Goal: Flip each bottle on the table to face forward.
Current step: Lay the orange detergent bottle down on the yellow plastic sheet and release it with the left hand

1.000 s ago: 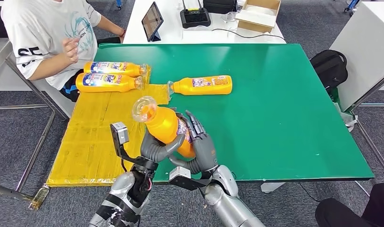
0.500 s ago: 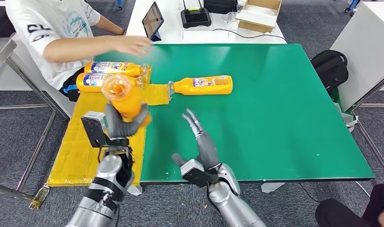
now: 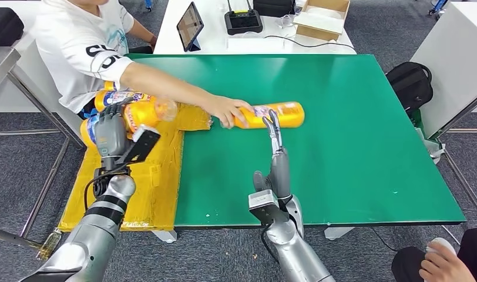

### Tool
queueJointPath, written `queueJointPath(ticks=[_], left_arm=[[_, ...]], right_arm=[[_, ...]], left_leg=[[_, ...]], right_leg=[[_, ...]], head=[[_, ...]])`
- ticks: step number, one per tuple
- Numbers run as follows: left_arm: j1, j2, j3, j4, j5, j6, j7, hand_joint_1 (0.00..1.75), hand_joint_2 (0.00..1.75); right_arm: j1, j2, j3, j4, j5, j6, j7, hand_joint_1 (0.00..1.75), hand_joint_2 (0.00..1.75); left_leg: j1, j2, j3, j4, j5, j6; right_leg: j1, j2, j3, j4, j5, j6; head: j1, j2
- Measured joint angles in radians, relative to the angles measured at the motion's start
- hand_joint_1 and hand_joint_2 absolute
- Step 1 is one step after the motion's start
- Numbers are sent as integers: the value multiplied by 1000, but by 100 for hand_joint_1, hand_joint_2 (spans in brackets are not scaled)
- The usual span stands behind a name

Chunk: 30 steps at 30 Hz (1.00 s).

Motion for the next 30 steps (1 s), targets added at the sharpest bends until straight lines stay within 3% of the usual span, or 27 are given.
queueJointPath(ticks=[2, 4, 7, 14, 20, 21, 24, 25, 30], left_arm=[[-11, 6, 10, 27, -60, 1, 46, 175, 175], [-29, 21, 7, 77, -233, -12, 130, 175, 175], [-61, 62, -17, 181, -431, -87, 183, 175, 175], [-74, 126, -60, 313, -445, -226, 188, 175, 175], [-80, 148, -76, 360, -433, -356, 181, 170, 175], [-82, 150, -76, 364, -427, -366, 180, 144, 175], [-90, 154, -77, 376, -412, -387, 178, 23, 175], [-91, 155, -77, 379, -409, -393, 178, 7, 175], [-101, 157, -76, 387, -391, -420, 178, 5, 175]], right_arm=[[1, 0, 0, -8, 0, -1, -2, 0, 0], [2, 0, 1, -15, 0, -1, -4, 0, 0], [1, 0, 8, -22, -1, -1, -4, 0, 0], [-2, 0, 19, -33, -8, 5, -3, 0, 0], [-5, 0, 21, -34, -12, 17, 2, 0, 0], [-5, 0, 21, -34, -12, 18, 3, 0, 0], [-6, 0, 22, -34, -11, 18, 5, 0, 0], [-6, 0, 22, -34, -11, 18, 5, 0, 0], [-7, 0, 22, -34, -9, 18, 8, 0, 0]], left_leg=[[0, -1, 0, 0, 0, 0], [0, -1, 0, 0, 0, 0], [0, 0, 0, 0, 0, 0], [0, 1, 0, 0, 0, 0], [0, 0, -1, 0, 0, 0], [0, 0, 0, 0, 0, 0], [0, 0, 0, 0, 0, 0], [0, 0, 1, 0, 0, 0], [0, 0, 1, 0, 0, 0]], right_leg=[[0, 0, 0, 0, 0, 0], [0, -1, 0, 0, 0, 0], [0, 0, 0, 1, 0, 0], [0, 1, -1, 1, 0, 0], [0, 0, 0, 1, 0, 0], [0, 0, 0, 1, 0, 0], [0, 0, 0, 1, 0, 0], [0, 0, 1, 1, 0, 0], [0, 0, 1, 1, 0, 0]], head=[[0, 0], [0, 0], [0, 0], [0, 0], [0, 0], [0, 0], [0, 0], [0, 0], [0, 0]])
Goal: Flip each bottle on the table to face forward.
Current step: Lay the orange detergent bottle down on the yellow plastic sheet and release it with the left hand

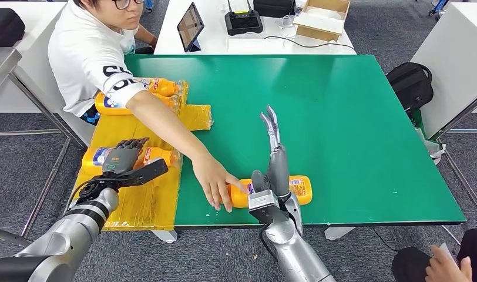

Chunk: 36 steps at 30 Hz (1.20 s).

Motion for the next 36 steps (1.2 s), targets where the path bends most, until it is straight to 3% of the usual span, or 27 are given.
queueJointPath(ticks=[1, 5, 8, 16, 23, 27, 29, 31, 33, 36], left_arm=[[-2, 0, 0, 1, 3, -5, 0, 3, 175], [-5, 0, 2, 3, 23, -23, -6, 0, 0], [-7, -2, 22, 3, 103, -85, -46, 0, 0], [-23, -24, 128, -5, 390, -362, -196, 0, 0], [-21, -32, 150, -11, 462, -433, -234, 0, 0], [16, -64, 241, -63, 752, -632, -319, 0, 175], [28, -77, 275, -89, 864, -666, -328, 0, 175], [45, -90, 298, -132, 943, -625, -328, 0, 175], [81, -111, 313, -217, 1013, -476, -330, 0, 175], [160, -132, 293, -375, 1044, -169, -334, 0, 175]], right_arm=[[0, 0, 0, 0, 0, 0, 0, 0, 0], [0, 0, 0, 0, 0, 0, 2, 0, 0], [0, 0, 0, 0, 1, 2, 9, 0, 0], [-8, 0, -8, 20, -22, 16, 18, 0, 0], [-10, 0, -14, 27, -30, 18, 18, 0, 0], [-17, 1, -37, 63, -30, 23, 30, 0, 175], [-21, 1, -41, 78, -3, 36, 59, 0, 175], [-31, -5, -42, 101, 42, 66, 109, 0, 175], [-45, -25, -41, 134, 116, 119, 189, 0, 175], [-53, -78, -31, 159, 257, 226, 330, 0, 175]], left_leg=[[0, 0, 0, 0, 0, 0], [0, 0, 0, 0, 0, 0], [0, -1, 0, 0, 0, 0], [0, -2, 4, 0, 1, 0], [0, -2, 4, 0, 1, 0], [0, -1, 3, 0, 1, 0], [0, -1, 1, 0, 1, 0], [0, -1, 0, 0, 1, 0], [0, -1, 0, 0, 1, 0], [0, -1, -1, 0, 1, 0]], right_leg=[[0, 0, 0, 0, 0, 0], [0, 0, 0, 0, 0, 0], [0, -1, 0, 0, 0, 0], [0, -2, 5, 0, 0, 0], [0, -2, 5, 0, 0, 0], [0, -1, 3, 0, 0, 0], [0, -1, 2, 0, 0, 0], [0, -1, 0, 0, 0, 0], [0, -1, 0, 0, 0, 0], [0, -1, -1, -1, 0, 0]], head=[[0, 0], [0, 0], [0, 0], [0, 0], [0, 0], [0, 0], [0, 0], [0, 0], [0, 0], [0, 0]])
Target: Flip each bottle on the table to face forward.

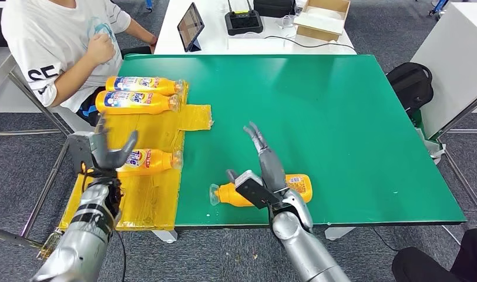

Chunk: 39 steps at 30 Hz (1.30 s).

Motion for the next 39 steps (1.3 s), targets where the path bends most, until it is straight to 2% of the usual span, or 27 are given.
queueJointPath(ticks=[2, 4, 8, 14, 23, 31, 34, 39], left_arm=[[50, -6, -28, -86, -8, 122, -1, 0, 175], [91, -10, -58, -146, -16, 173, -1, 0, 175], [140, -16, -104, -216, -23, 200, -1, 0, 175], [168, -18, -153, -247, -41, 241, -1, 0, 175], [172, -18, -203, -247, -45, 246, 0, 0, 175], [164, -19, -218, -224, -37, 236, 0, 0, 175], [162, -24, -220, -209, -36, 232, 0, 0, 175], [159, -29, -223, -187, -31, 226, 0, 0, 175]], right_arm=[[-1, -40, 10, 6, 54, 68, 54, 0, 175], [-4, -75, 18, 7, 70, 114, 77, 0, 175], [-11, -121, 29, 7, 79, 157, 93, 0, 175], [-18, -186, 62, -1, 81, 246, 107, 0, 175], [-22, -259, 112, -20, 74, 327, 116, 0, 175], [-48, -303, 145, 12, 103, 335, 203, 0, 175], [-72, -308, 156, 50, 131, 327, 257, 0, 175], [-114, -307, 173, 119, 154, 322, 290, 0, 175]], left_leg=[[0, -2, -1, 0, 0, 0], [0, -5, -2, 0, 0, 0], [0, -5, -3, 0, 0, 0], [0, -5, -2, 0, 0, 0], [0, -5, -3, 0, 0, 0], [0, -4, -2, 0, 0, 0], [0, -4, -2, 0, 0, 0], [0, -5, -1, 0, 0, 0]], right_leg=[[0, -2, -1, -1, 0, 0], [0, -4, -1, -1, 0, 0], [0, -4, -1, -1, 0, 0], [0, -4, -1, -1, 0, 0], [0, -4, -1, -1, 0, 0], [0, -4, -1, -1, 0, 0], [0, -4, -1, -1, 0, 0], [0, -4, 1, -1, 0, 0]], head=[[0, 0], [0, 0], [0, 0], [0, 0], [0, 0], [0, 0], [0, 0], [0, 0]])
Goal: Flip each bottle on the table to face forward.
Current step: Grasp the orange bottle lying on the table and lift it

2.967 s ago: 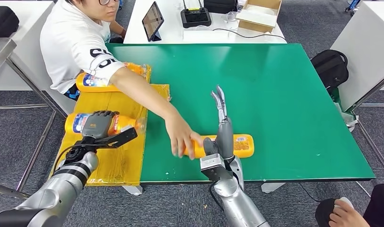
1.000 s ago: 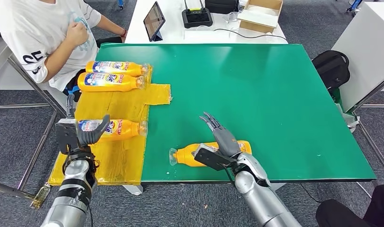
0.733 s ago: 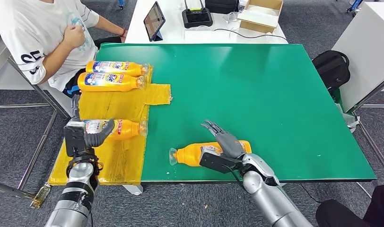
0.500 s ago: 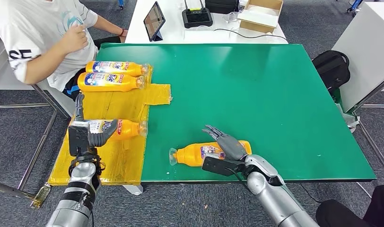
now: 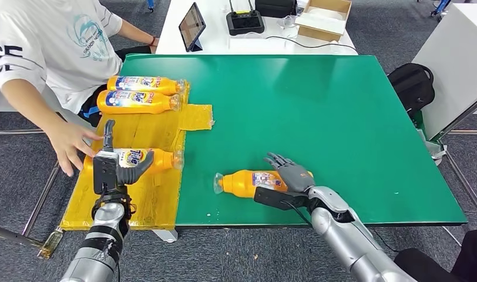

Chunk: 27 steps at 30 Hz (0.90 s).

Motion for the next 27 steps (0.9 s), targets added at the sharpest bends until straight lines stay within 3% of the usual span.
queueJointPath(ticks=[1, 5, 6, 10, 21, 27], left_arm=[[-1, -1, 0, 5, 2, -1, 0, 0, 175], [-10, -6, 0, 24, 7, -5, 0, 0, 175], [-13, -6, 0, 29, 7, -6, 0, 0, 175], [-21, -11, 0, 46, 10, -10, 0, 0, 175], [-33, -14, -12, 66, 18, 8, 0, 0, 175], [-22, -14, -18, 61, 38, 15, 0, 0, 175]], right_arm=[[-9, 1, 4, 15, 3, 1, 4, 1, 175], [-47, 6, 18, 69, 10, 15, 9, 72, 175], [-58, 8, 22, 84, 10, 21, 8, 72, 175], [-91, 15, 37, 135, 7, 41, 3, 171, 175], [-165, 17, 75, 222, -56, 110, -79, 175, 175], [-95, 40, 31, 169, -173, -87, -136, 175, 175]], left_leg=[[0, 0, 0, 0, 0, 0], [0, 0, 3, 0, 0, 0], [0, 1, 4, 0, 0, 0], [0, 1, 8, 0, 0, 0], [0, 2, 11, 0, 1, 1], [0, 3, 9, 0, 1, 1]], right_leg=[[0, 0, 0, 0, 0, 0], [0, 0, 3, 0, 0, 0], [0, 0, 4, -1, 0, 0], [0, 0, 7, -1, 0, 0], [0, 1, 10, -1, 1, 1], [1, 1, 8, 0, 1, 1]], head=[[0, 0], [0, 0], [0, 0], [0, 0], [0, 0], [0, 0]])
